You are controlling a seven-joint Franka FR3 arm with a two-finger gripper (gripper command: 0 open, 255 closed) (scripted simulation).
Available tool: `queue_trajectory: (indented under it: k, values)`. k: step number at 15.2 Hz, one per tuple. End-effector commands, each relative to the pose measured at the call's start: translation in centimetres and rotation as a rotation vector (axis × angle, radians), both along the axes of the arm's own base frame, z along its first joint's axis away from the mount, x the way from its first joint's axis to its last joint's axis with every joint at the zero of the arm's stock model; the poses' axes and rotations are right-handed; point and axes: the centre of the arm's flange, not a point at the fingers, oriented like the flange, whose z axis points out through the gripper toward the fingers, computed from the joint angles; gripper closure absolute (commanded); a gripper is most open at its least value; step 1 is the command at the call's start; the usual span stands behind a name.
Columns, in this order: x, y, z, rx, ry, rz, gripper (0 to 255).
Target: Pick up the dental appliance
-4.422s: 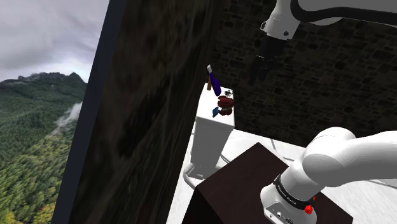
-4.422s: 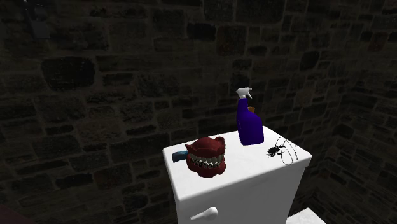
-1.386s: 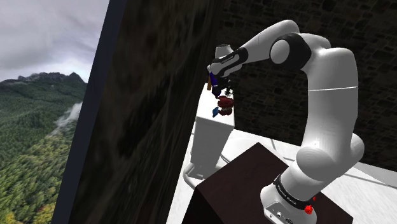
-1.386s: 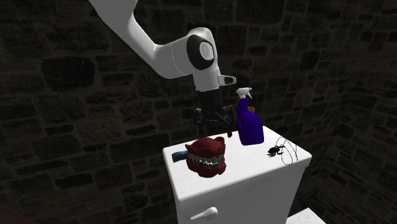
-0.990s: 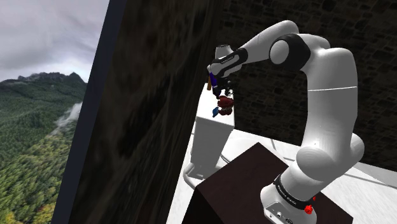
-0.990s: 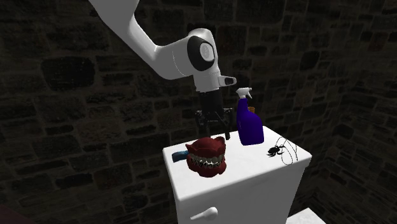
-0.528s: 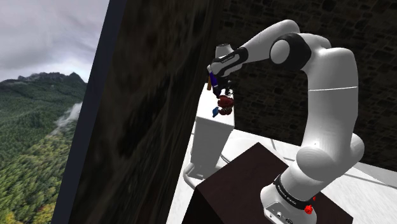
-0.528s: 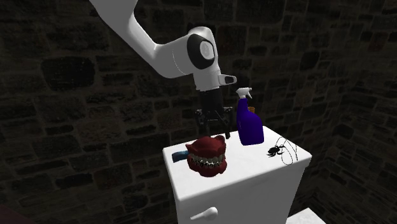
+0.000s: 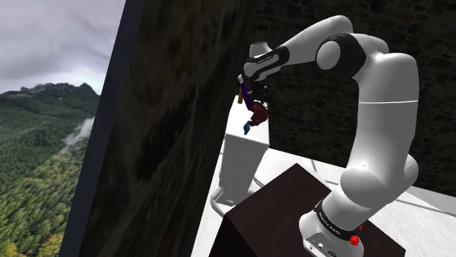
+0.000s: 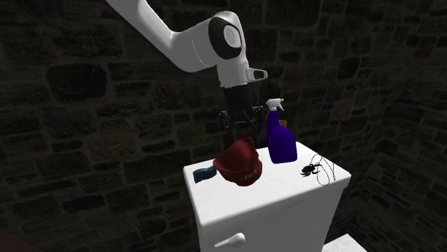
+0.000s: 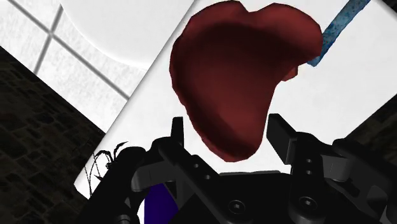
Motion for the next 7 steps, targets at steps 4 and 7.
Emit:
queue_trajectory:
  k: [4, 7]
  values:
    - [0.0, 0.0, 2.7, 0.000, 0.000, 0.000, 255]
    - [0.0, 0.0, 3.3, 0.000, 0.000, 0.000, 255]
